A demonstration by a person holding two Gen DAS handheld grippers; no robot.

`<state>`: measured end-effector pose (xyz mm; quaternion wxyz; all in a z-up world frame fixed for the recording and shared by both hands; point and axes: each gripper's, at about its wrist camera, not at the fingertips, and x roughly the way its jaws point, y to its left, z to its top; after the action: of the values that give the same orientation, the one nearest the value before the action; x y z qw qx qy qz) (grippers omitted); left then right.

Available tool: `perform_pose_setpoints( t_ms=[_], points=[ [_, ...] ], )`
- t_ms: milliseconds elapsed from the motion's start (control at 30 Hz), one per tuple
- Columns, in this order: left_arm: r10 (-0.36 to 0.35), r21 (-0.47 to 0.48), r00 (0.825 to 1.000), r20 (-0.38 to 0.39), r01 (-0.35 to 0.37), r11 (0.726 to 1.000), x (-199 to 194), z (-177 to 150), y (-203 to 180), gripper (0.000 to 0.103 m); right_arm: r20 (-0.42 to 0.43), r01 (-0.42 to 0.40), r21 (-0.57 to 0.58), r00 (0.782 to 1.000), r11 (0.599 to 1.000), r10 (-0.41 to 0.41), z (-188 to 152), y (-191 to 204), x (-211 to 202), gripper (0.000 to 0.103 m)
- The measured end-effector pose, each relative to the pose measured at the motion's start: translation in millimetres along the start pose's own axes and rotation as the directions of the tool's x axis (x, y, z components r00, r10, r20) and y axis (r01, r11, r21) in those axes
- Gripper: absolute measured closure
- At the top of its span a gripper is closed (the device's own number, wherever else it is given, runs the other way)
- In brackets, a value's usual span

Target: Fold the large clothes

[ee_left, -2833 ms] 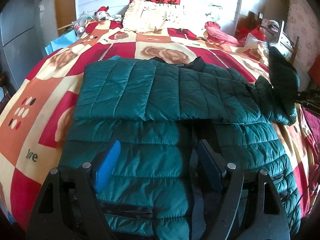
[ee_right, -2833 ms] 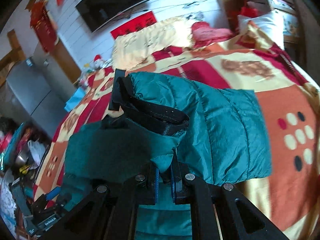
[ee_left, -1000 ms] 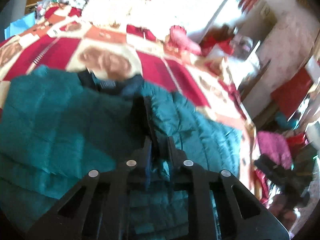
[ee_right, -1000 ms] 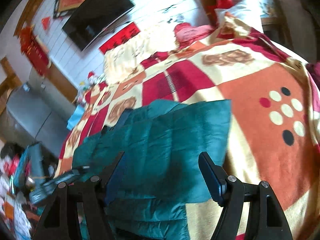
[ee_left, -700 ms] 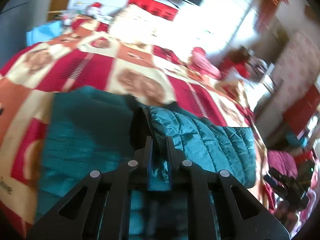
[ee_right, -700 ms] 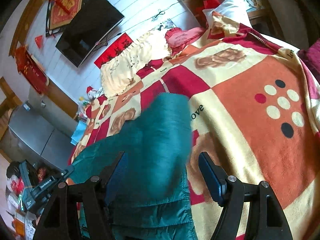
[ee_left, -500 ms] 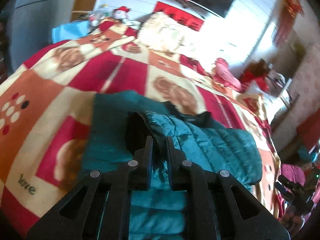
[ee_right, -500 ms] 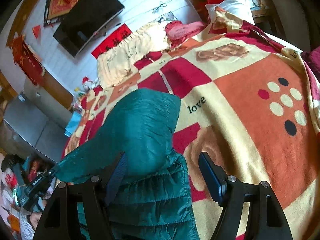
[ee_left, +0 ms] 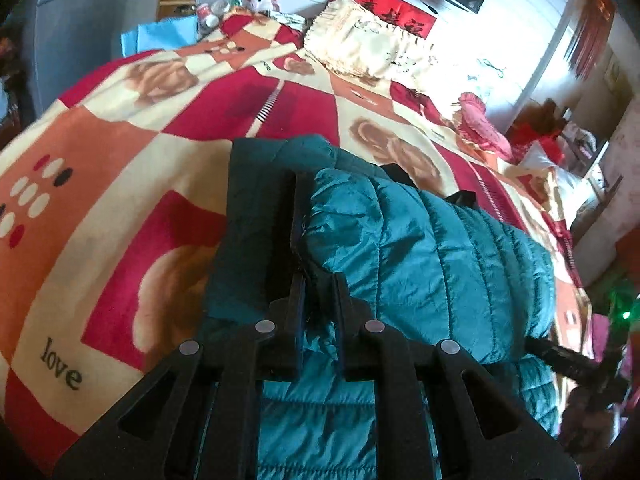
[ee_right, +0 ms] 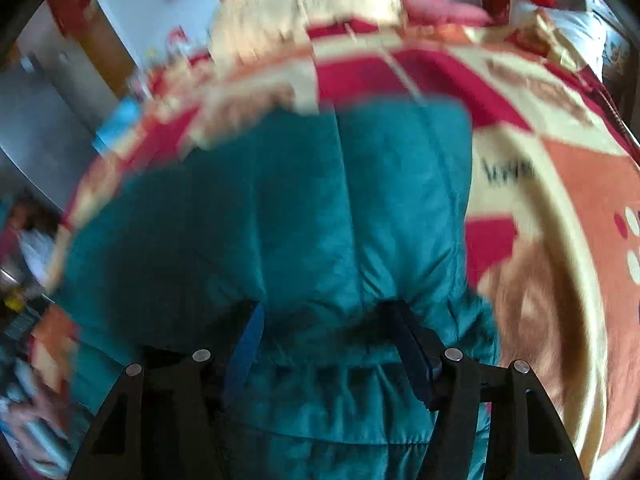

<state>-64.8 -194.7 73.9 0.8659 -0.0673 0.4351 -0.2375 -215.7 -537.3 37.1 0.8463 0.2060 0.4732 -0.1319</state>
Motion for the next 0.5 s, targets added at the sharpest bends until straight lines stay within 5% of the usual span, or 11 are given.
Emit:
perform_pose_setpoints(
  t_ms=[167,233,300,367,500],
  points=[
    [-0.004,-0.055,0.999,0.035,0.006,0.998,-20,8,9,0.085,-0.027,-0.018,0.018,0.999,1.0,0.018,-6,-11,-14,0.04],
    [0.009,-0.056,0.997,0.082,-0.004,0.998,-31,9,8,0.085,0.092,-0.046,0.059,0.995,0.997,0.041,-1,-21,-46,0.04],
    [0.013,-0.05,0.992,0.123,-0.007,0.999,-39,9,4,0.075,0.138,-0.045,0.056,0.99,0.997,0.037,3,-21,-56,0.04],
    [0.014,-0.017,0.988,0.154,-0.012,1.0,-40,7,-6,0.051,0.195,-0.035,0.028,0.98,0.999,0.029,14,-10,-64,0.04],
    [0.067,0.066,0.986,0.151,-0.078,0.995,-18,10,-27,0.047,0.192,-0.029,-0.033,0.981,0.999,0.035,26,14,-49,0.04]
  ],
)
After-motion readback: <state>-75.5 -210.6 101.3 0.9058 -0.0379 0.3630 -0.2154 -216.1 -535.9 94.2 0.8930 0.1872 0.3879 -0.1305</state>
